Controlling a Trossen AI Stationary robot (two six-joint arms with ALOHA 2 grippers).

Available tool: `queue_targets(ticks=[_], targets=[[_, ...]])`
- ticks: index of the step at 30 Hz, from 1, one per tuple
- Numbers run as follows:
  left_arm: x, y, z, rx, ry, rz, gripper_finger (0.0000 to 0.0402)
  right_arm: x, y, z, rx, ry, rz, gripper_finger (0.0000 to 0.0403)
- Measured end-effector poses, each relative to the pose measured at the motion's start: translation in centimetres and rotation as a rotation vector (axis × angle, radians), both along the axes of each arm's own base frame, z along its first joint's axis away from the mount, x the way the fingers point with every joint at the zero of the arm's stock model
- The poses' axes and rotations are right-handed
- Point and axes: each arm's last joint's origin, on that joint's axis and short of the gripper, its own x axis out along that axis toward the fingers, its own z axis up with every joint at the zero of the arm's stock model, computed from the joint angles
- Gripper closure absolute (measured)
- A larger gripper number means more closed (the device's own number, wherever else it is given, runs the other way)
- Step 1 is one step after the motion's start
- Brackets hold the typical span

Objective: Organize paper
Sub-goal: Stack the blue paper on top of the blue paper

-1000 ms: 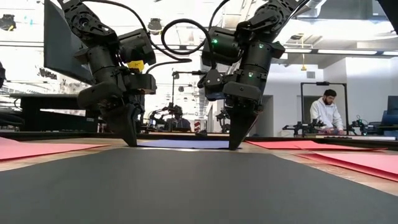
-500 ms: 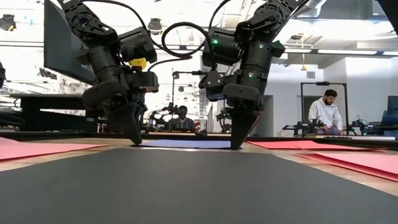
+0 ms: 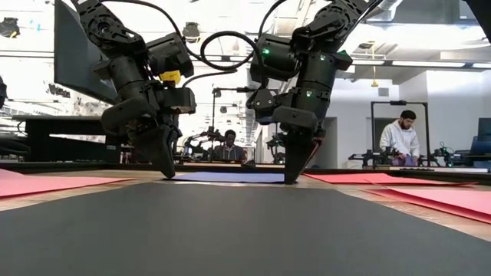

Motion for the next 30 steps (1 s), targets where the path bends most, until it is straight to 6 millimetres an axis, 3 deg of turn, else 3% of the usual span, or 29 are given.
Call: queue_targets(ticks=[30], targets=[[0.04, -0.01, 0.04, -0.002, -0.002, 0.003, 0.0402, 0.07, 0.02, 0.82, -0.034, 0.021, -0.005, 0.0403]])
